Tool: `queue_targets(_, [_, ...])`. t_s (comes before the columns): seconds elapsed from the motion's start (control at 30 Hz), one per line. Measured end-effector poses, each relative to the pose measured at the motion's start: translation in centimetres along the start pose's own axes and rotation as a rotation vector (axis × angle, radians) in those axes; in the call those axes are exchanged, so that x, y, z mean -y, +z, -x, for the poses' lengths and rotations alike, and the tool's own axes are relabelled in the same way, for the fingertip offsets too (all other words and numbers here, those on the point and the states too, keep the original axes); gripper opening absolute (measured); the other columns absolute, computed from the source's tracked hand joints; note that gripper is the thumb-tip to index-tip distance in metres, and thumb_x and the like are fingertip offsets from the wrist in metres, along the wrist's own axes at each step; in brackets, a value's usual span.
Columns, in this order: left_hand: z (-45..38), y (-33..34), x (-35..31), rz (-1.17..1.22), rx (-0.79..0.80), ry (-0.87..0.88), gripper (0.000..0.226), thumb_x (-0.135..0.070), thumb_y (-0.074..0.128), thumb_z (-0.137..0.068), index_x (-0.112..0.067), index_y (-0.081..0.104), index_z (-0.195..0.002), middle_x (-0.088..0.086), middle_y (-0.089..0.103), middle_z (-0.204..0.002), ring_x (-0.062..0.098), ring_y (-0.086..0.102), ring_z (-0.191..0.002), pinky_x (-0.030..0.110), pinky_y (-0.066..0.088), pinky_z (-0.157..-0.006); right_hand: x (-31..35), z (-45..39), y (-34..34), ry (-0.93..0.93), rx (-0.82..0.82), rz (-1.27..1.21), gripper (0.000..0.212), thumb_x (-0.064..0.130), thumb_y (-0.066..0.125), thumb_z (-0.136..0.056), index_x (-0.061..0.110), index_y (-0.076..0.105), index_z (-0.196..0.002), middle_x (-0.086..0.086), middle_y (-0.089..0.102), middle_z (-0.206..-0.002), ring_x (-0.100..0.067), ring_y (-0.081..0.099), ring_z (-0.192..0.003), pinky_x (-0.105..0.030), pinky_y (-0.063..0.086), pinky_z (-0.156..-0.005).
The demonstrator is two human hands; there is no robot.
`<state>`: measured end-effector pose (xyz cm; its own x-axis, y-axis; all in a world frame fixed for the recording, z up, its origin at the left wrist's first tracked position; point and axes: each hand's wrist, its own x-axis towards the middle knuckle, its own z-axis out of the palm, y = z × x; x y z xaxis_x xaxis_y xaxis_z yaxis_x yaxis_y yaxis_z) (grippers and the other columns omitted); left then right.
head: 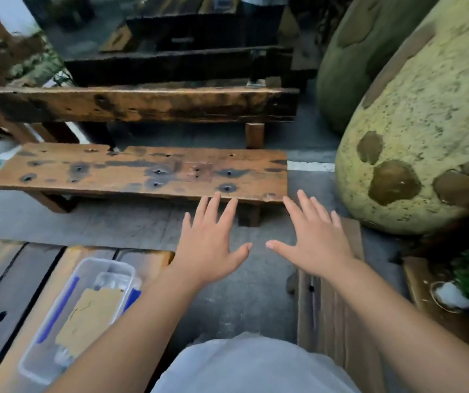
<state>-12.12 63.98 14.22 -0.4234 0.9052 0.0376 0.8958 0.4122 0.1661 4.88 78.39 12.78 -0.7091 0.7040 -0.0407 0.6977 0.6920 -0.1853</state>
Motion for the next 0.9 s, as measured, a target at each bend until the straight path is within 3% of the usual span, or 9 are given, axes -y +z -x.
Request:
queue_targets(0.4, [-10.8, 1.9, -11.6, 0.004, 0.101, 0.623, 0.085, -0.074, 0.031, -0.076, -0.031, 0.01, -0.147, 0.009, 0.014, -0.16, 0.032, 0.011, -0.146, 0.061, 0.025, -0.109, -9.0, 6.3, -1.2, 0.574, -0.072, -0.058, 0.096, 0.084, 0.029, -0.069, 0.037, 0.003, -0.149, 0.004, -0.004, -0.161, -0.022, 0.002, -0.146, -0.056, 0.012, -0.113])
queue_targets(0.73, [-13.4, 2.7, -22.4, 0.047, 0.189, 1.197, 0.087, -0.075, 0.032, -0.077, -0.03, 0.011, -0.149, 0.007, 0.008, -0.161, 0.03, 0.006, -0.147, 0.06, 0.022, -0.11, -9.0, 14.5, -3.1, 1.114, -0.214, -0.123, 0.095, 0.083, 0.031, -0.07, 0.037, 0.006, -0.149, 0.004, 0.002, -0.161, -0.022, 0.008, -0.146, -0.056, 0.013, -0.113])
queue_targets(0.9, [-11.6, 2.6, -26.5, 0.083, 0.226, 1.361, 0.087, -0.074, 0.033, -0.077, -0.03, 0.01, -0.149, 0.006, 0.007, -0.161, 0.029, 0.005, -0.147, 0.059, 0.021, -0.111, -7.5, 18.4, -3.6, 1.292, -0.258, -0.126, 0.093, 0.082, 0.033, -0.072, 0.037, 0.006, -0.149, 0.005, 0.003, -0.161, -0.022, 0.01, -0.146, -0.055, 0.014, -0.113])
